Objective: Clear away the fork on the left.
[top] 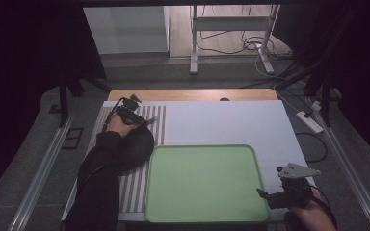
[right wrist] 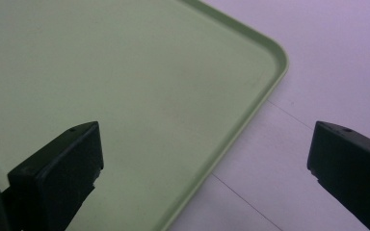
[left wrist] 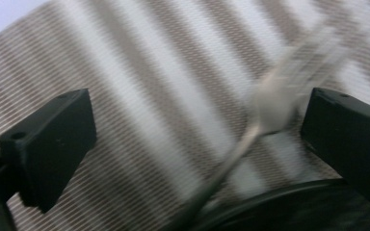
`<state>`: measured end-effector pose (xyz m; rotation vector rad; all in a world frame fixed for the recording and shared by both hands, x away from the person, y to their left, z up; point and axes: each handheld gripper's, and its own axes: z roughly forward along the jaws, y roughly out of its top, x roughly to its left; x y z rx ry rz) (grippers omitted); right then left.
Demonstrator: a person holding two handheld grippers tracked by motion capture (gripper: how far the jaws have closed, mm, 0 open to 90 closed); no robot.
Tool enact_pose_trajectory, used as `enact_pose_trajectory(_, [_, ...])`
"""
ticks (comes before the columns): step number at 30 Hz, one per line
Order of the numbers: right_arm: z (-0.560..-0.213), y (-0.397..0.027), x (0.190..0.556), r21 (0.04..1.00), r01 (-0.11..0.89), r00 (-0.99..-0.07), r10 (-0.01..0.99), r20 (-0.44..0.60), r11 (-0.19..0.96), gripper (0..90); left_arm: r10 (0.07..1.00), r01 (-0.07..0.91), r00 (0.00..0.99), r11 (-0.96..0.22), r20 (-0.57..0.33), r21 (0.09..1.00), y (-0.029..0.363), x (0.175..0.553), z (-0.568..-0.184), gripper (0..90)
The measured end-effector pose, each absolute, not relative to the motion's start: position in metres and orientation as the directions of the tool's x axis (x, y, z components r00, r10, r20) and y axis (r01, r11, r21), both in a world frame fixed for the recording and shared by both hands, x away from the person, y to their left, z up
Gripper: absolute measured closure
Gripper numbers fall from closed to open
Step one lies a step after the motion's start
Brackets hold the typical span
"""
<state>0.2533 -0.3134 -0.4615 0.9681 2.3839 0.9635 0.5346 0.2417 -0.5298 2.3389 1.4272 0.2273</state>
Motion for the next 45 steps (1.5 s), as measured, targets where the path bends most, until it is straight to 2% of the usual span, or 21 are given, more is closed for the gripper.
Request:
enact_pose_trajectory(3, [-0.462, -0.313, 0.253, 0.72, 0.453, -0.685, 0.722, -0.096, 0.525, 0.0, 0.886, 0.819, 0.457, -0.388, -0.073, 0.422, 0.252, 0.533, -0.528, 10.6])
enact_pose_trajectory(11, [-0.462, -0.313, 0.253, 0.72, 0.453, -0.685, 0.722, -0.096, 0.525, 0.0, 0.882, 0.799, 0.466, -0.388, -0.065, 0.46, 0.272, 0.526, -0.525, 43.3])
enact_pose_trajectory(13, [-0.462, -0.313, 0.253, 0.72, 0.454, -0.685, 0.722, -0.096, 0.526, 0.0, 0.884, 0.795, 0.464, -0.382, -0.065, 0.472, 0.277, 0.524, -0.525, 53.4])
enact_pose_trajectory(16, [-0.462, -0.313, 0.253, 0.719, 0.454, -0.686, 0.722, -0.096, 0.526, 0.0, 0.867, 0.772, 0.496, -0.414, -0.05, 0.482, 0.281, 0.52, -0.525, 76.9])
enact_pose_trajectory(17, [-0.462, -0.313, 0.253, 0.718, 0.454, -0.685, 0.722, -0.096, 0.527, 0.0, 0.862, 0.766, 0.505, -0.422, -0.049, 0.485, 0.282, 0.519, -0.525, 79.6])
enact_pose_trajectory(20, [-0.462, -0.313, 0.253, 0.718, 0.454, -0.686, 0.722, -0.095, 0.527, 0.0, 0.851, 0.758, 0.524, -0.442, -0.043, 0.479, 0.281, 0.52, -0.525, 84.5])
enact_pose_trajectory(25, [-0.462, -0.313, 0.253, 0.719, 0.454, -0.685, 0.722, -0.095, 0.526, 0.0, 0.846, 0.768, 0.525, -0.426, -0.089, 0.479, 0.287, 0.521, -0.525, 84.9])
enact_pose_trajectory(36, [-0.461, -0.314, 0.253, 0.72, 0.455, -0.684, 0.724, -0.094, 0.524, 0.0, 0.876, 0.797, 0.48, -0.414, -0.047, 0.439, 0.32, 0.509, -0.516, 84.9])
enact_pose_trajectory(45, [-0.461, -0.313, 0.253, 0.72, 0.455, -0.684, 0.723, -0.095, 0.525, 0.0, 0.886, 0.807, 0.46, -0.39, -0.06, 0.443, 0.342, 0.488, -0.5, 84.9])
